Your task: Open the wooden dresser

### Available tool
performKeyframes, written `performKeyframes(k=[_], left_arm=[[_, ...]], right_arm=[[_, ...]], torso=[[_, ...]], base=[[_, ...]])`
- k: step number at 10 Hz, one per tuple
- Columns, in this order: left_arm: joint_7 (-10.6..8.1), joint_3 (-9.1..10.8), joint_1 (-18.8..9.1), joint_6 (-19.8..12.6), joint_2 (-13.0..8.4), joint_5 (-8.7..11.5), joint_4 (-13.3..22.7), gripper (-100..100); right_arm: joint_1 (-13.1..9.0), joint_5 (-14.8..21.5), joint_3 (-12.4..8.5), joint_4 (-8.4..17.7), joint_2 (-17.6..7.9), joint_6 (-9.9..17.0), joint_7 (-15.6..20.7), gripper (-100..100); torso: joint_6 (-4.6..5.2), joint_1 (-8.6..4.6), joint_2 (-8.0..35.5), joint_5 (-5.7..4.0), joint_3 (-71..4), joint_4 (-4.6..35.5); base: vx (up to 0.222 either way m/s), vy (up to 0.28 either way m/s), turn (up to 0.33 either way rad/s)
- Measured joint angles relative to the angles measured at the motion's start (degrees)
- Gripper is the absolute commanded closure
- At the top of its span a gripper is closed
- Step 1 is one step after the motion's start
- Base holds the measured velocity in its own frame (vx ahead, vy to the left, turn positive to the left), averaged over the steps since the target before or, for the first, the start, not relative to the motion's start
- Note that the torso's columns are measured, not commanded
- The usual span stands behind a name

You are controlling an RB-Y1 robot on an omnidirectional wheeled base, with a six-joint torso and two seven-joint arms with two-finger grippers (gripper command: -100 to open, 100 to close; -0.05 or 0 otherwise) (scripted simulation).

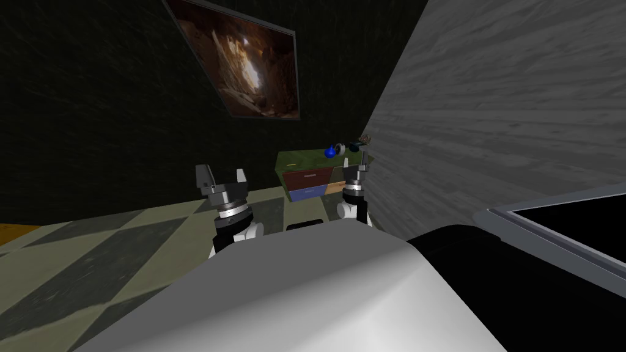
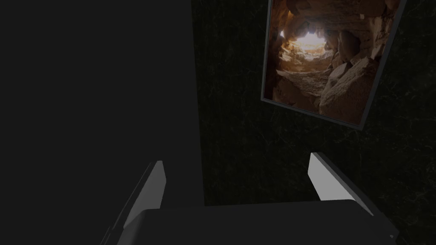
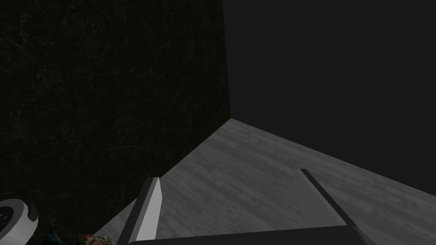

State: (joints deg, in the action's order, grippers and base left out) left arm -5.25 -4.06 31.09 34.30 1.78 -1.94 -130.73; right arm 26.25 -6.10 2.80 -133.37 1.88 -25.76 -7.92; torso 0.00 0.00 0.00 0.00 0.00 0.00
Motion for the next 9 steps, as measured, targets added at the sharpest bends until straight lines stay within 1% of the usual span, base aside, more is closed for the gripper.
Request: performKeyframes(k=[1, 2, 9], left_arm=[[0.00, 0.00, 0.00, 0.00, 0.00, 0.00, 0.00, 0], [0.00, 0.00, 0.00, 0.00, 0.00, 0.00, 0.00, 0], [0.00, 0.00, 0.00, 0.01, 0.00, 0.00, -0.02, 0]], right_arm=[[0.00, 0.00, 0.00, 0.00, 0.00, 0.00, 0.00, 0], [0.00, 0.00, 0.00, 0.00, 0.00, 0.00, 0.00, 0], [0.00, 0.00, 0.00, -0.02, 0.00, -0.01, 0.00, 0]], torso=[[0.00, 0.00, 2.32, 0.00, -4.67, 2.35], [0.00, 0.00, 5.97, 0.00, -12.00, 6.00], [0.00, 0.00, 35.39, 0.00, -70.73, 35.37]], base=[[0.000, 0.000, 0.000], [0.000, 0.000, 0.000], [0.000, 0.000, 0.000]])
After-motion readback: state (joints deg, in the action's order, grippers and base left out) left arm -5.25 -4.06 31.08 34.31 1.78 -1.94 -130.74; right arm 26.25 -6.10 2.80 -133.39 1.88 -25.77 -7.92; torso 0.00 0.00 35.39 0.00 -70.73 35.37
